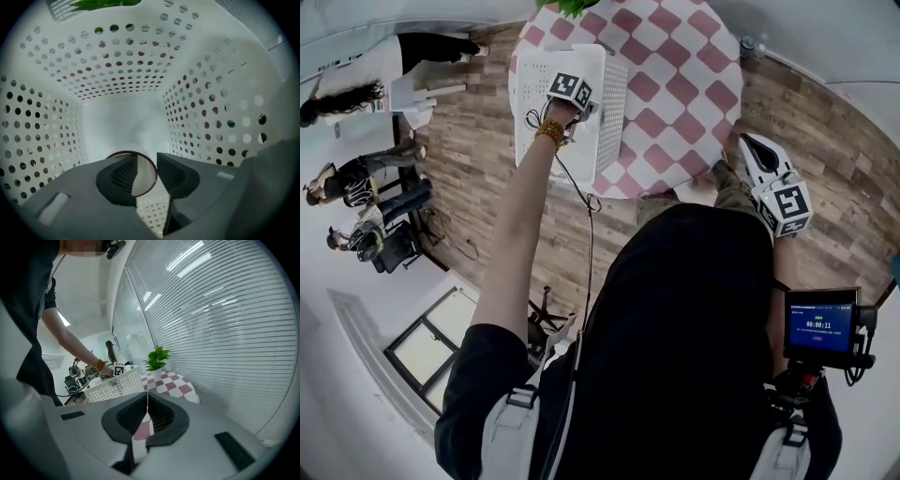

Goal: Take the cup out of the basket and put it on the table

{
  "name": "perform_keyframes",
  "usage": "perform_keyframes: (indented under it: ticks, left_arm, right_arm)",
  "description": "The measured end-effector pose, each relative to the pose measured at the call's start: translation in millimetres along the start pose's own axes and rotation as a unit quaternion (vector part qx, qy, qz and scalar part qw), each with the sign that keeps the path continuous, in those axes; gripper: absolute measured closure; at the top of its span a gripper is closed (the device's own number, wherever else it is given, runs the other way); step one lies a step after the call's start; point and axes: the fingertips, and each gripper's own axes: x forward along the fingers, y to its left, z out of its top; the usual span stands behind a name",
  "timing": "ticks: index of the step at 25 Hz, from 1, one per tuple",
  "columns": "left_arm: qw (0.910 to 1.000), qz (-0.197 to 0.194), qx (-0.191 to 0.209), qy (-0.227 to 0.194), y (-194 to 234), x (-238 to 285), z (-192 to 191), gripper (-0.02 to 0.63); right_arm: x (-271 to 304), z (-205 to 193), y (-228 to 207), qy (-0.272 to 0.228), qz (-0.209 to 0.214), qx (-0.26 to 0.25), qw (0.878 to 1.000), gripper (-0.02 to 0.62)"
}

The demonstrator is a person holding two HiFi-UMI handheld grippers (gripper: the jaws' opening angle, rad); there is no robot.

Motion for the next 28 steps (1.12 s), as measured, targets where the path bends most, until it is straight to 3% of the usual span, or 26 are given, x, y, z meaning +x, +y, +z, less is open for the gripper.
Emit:
perform_keyframes:
  ticks: [4, 9, 14, 28]
  left_arm:
    - [0.9984, 0.020, -0.052, -0.003, 9, 18, 2, 0.482]
    - [0.9983, 0.041, -0.041, 0.002, 7, 30, -8, 0.566]
    - [0.9990, 0.040, -0.013, 0.016, 8, 30, -13, 0.569]
    - [0.9990, 0.004, -0.035, -0.027, 13, 19, -21, 0.571]
  right_arm:
    - [5, 2, -2, -0.001, -0.002, 0.001, 1.000, 0.584]
    - [-2, -1, -4, -0.003, -0.007, 0.002, 1.000, 0.584]
    - [-4, -1, -8, -0.006, -0.012, 0.005, 1.000, 0.584]
    - [1, 5, -9, -0.019, -0.005, -0.008, 1.000, 0.584]
